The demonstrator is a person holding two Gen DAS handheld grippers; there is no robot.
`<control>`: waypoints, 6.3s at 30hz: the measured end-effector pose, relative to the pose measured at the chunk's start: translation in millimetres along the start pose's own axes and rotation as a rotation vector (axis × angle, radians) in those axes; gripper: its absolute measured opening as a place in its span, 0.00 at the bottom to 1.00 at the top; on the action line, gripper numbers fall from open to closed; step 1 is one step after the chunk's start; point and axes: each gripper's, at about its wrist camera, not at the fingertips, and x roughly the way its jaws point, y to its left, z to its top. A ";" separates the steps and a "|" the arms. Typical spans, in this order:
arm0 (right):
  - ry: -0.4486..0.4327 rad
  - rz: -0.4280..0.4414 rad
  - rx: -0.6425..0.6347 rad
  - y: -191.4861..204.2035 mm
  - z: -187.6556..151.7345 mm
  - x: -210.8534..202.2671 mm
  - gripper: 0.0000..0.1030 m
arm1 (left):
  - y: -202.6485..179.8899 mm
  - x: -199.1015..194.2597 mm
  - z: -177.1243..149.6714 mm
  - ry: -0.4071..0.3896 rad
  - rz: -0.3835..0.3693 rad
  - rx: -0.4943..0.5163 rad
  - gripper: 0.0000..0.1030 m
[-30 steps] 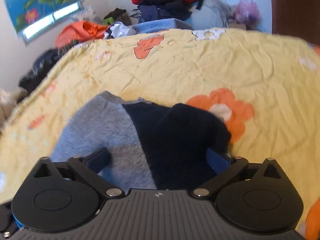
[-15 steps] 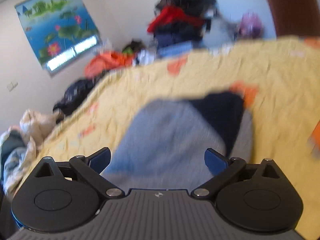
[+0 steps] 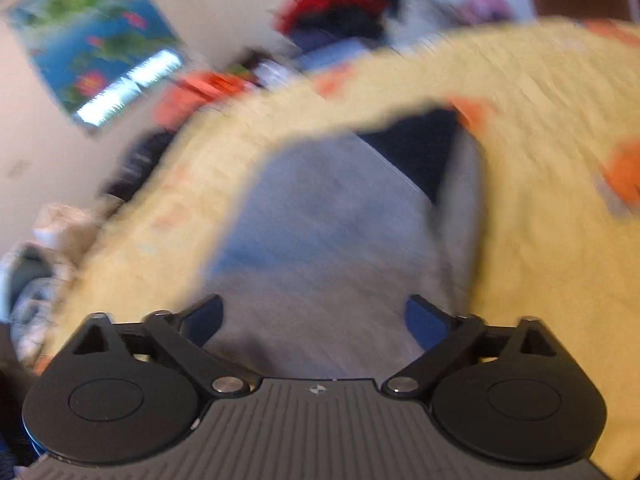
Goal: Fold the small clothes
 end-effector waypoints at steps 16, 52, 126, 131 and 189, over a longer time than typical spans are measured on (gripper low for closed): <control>-0.034 -0.562 -0.069 6.7 -76.5 -45.6 1.00 | 9.7 -5.0 -16.0 0.003 0.035 -0.125 1.00; -0.138 -0.590 -0.139 19.3 -85.1 -25.1 1.00 | 10.4 -5.0 -16.7 -0.002 0.031 -0.129 1.00; -0.141 -0.591 -0.139 20.3 -86.0 -24.3 1.00 | 10.2 -4.1 -16.8 -0.004 0.030 -0.130 1.00; -0.141 -0.591 -0.139 20.3 -86.1 -24.4 1.00 | 10.1 -4.1 -16.9 -0.004 0.031 -0.130 1.00; -0.142 -0.591 -0.139 20.3 -86.5 -24.8 1.00 | 8.8 -1.1 -3.8 0.095 0.027 -0.139 1.00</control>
